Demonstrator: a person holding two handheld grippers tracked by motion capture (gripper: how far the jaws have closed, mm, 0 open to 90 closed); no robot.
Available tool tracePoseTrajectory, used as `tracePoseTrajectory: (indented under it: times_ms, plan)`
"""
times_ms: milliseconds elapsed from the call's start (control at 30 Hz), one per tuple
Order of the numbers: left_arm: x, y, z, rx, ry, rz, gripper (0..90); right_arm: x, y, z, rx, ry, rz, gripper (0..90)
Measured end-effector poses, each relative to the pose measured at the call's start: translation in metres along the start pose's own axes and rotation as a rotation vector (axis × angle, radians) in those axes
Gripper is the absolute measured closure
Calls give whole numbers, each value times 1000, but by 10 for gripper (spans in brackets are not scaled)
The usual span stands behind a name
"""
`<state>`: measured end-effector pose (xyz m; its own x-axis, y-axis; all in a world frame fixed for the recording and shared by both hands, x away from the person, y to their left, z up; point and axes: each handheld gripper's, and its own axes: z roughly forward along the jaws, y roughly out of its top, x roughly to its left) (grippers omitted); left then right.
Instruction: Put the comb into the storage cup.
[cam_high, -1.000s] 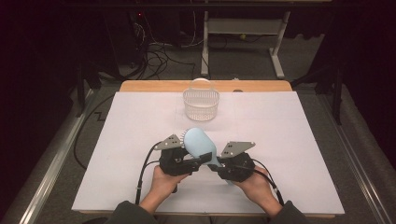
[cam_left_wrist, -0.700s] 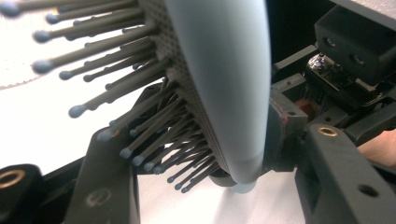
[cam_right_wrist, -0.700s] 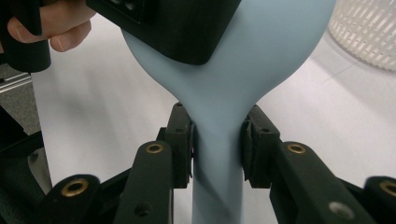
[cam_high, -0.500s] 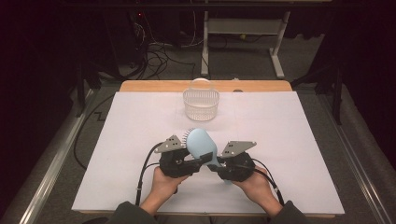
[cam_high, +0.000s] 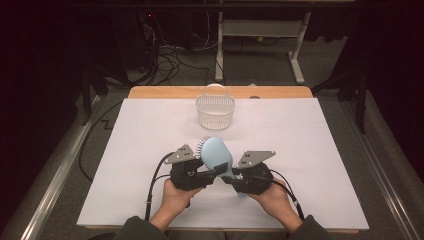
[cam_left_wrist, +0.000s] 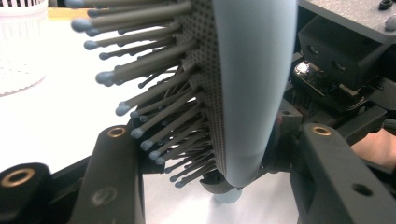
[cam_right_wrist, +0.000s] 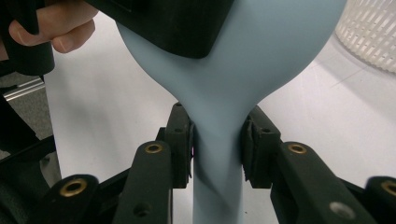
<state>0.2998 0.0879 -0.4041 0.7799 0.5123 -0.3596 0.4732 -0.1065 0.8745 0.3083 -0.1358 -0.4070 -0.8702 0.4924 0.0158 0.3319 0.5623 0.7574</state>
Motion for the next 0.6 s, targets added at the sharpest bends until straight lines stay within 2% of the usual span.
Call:
tracePoseTrajectory:
  times_ms: [200, 400, 600]
  plan:
    - [0, 2, -4, -24, 7, 5, 510, -2, 0, 0, 5, 10, 15, 644]
    - [2, 3, -7, -29, 15, 4, 511, -2, -1, 1, 1, 21, 11, 601]
    - [4, 3, -9, -34, 29, 4, 511, -5, -2, -4, -47, 29, 21, 514]
